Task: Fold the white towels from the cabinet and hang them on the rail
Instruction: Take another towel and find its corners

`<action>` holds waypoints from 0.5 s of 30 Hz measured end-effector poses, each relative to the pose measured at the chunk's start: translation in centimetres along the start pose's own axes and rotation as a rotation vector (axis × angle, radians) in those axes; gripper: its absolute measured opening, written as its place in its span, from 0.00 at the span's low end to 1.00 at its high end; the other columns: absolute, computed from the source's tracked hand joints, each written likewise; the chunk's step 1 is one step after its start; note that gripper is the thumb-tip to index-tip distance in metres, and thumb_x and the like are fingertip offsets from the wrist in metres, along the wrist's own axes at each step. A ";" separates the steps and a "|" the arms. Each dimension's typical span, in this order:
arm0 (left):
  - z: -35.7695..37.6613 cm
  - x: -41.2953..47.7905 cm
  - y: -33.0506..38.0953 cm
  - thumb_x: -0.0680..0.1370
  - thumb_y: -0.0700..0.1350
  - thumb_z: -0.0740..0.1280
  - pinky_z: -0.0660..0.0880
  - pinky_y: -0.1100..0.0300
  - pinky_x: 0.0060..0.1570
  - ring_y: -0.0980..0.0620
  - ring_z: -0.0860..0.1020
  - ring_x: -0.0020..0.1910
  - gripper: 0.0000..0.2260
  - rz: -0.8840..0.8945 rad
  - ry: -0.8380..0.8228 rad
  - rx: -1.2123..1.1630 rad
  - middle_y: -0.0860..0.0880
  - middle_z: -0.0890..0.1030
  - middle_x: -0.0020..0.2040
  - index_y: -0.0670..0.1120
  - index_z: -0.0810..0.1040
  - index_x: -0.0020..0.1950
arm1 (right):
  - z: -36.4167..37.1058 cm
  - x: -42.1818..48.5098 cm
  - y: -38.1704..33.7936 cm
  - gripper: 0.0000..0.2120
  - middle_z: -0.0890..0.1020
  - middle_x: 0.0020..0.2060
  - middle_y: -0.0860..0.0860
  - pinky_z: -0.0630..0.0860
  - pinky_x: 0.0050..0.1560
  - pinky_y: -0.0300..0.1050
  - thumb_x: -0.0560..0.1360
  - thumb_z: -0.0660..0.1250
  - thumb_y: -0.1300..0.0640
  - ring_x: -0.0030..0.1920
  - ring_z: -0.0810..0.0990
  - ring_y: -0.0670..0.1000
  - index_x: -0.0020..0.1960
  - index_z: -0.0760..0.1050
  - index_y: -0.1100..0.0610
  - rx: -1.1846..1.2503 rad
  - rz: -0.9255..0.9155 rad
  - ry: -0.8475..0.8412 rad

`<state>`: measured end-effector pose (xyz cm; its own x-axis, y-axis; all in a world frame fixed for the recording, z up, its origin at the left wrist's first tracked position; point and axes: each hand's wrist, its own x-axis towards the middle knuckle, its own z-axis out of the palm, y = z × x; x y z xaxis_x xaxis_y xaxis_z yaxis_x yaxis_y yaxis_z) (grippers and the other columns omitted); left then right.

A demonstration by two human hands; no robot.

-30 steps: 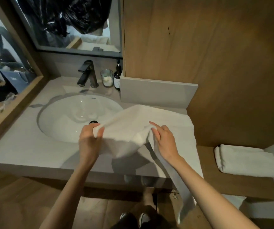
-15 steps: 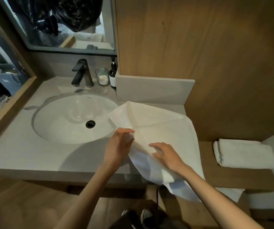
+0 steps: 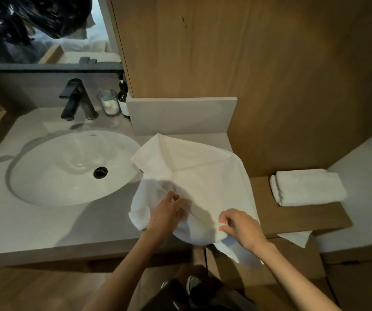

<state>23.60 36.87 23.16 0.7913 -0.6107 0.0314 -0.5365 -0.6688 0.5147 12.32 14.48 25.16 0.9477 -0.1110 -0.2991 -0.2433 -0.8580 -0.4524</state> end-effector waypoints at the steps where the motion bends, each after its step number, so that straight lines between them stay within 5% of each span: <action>1: 0.0 -0.2 -0.1 0.80 0.45 0.63 0.79 0.56 0.44 0.54 0.78 0.47 0.11 0.001 0.005 -0.017 0.52 0.73 0.57 0.55 0.77 0.61 | -0.1 0.2 -0.1 0.03 0.77 0.45 0.44 0.75 0.47 0.44 0.77 0.67 0.49 0.44 0.76 0.45 0.49 0.74 0.46 -0.017 0.000 -0.006; 8: -4.0 0.1 1.0 0.80 0.38 0.64 0.70 0.73 0.51 0.58 0.78 0.52 0.12 -0.109 0.363 -0.252 0.50 0.81 0.56 0.47 0.80 0.61 | -2.7 4.6 -2.8 0.09 0.77 0.39 0.49 0.76 0.42 0.51 0.77 0.67 0.53 0.38 0.78 0.51 0.41 0.75 0.55 0.075 -0.067 0.177; 15: -9.3 1.9 1.5 0.76 0.33 0.68 0.78 0.58 0.52 0.52 0.81 0.53 0.12 -0.023 0.574 -0.344 0.49 0.82 0.53 0.45 0.82 0.57 | -3.9 12.1 -10.0 0.04 0.83 0.38 0.53 0.76 0.44 0.44 0.75 0.71 0.58 0.35 0.82 0.51 0.44 0.80 0.59 0.418 -0.127 0.232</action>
<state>27.00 38.67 31.96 0.8830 -0.2115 0.4190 -0.4686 -0.4480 0.7614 27.02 19.71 29.35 0.9847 -0.1679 -0.0459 -0.1393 -0.6024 -0.7859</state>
